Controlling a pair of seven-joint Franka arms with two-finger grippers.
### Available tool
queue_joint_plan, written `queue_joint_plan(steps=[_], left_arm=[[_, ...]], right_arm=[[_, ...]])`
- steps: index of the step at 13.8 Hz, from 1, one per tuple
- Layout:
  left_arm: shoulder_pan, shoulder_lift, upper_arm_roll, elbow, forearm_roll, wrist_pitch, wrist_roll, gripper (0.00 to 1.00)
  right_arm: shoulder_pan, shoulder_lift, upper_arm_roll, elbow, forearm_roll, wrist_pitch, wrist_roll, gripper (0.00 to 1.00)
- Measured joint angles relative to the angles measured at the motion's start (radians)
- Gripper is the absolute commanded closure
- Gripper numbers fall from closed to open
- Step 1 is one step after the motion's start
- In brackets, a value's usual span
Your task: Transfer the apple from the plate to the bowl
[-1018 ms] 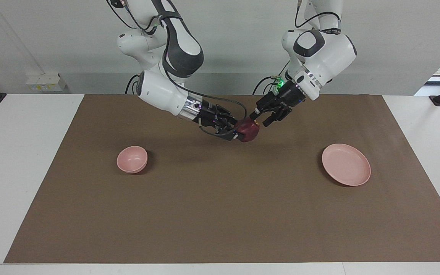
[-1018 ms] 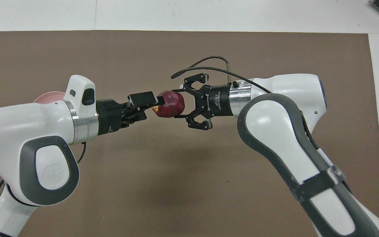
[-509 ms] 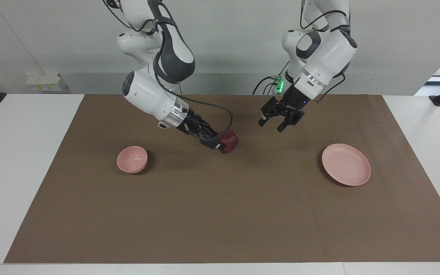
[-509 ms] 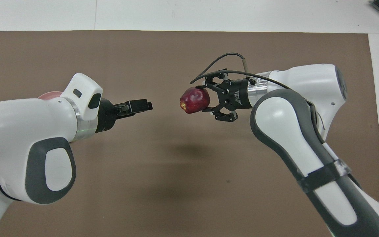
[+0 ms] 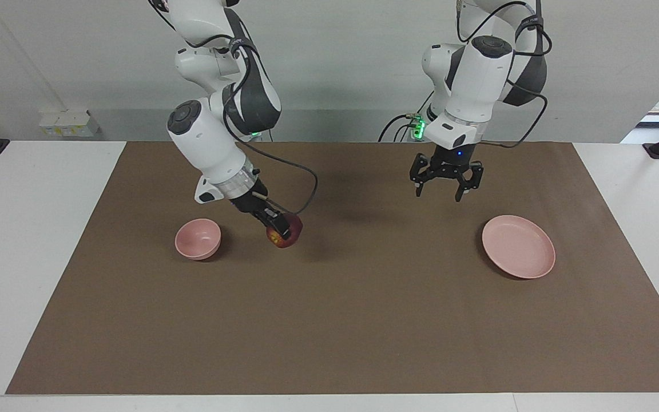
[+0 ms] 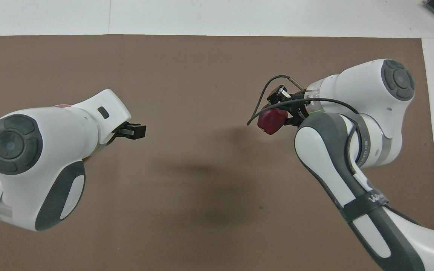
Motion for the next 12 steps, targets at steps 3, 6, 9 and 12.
queue_joint_plan(steps=[3, 6, 9, 12], left_arm=[[0.052, 0.023, 0.004, 0.055, 0.088, 0.006, 0.03, 0.0], [0.139, 0.034, 0.008, 0.128, 0.092, 0.008, 0.115, 0.0], [0.208, 0.037, 0.011, 0.218, 0.08, -0.039, 0.139, 0.0], [0.262, 0.049, 0.013, 0.354, -0.071, -0.236, 0.21, 0.0]], right_arm=[[-0.082, -0.032, -0.004, -0.001, -0.141, -0.132, -0.195, 1.0], [-0.171, -0.063, -0.007, -0.039, -0.191, -0.162, -0.341, 1.0], [-0.24, -0.065, -0.007, -0.065, -0.195, -0.157, -0.442, 1.0], [-0.24, -0.059, -0.003, -0.106, -0.196, -0.116, -0.445, 1.0]])
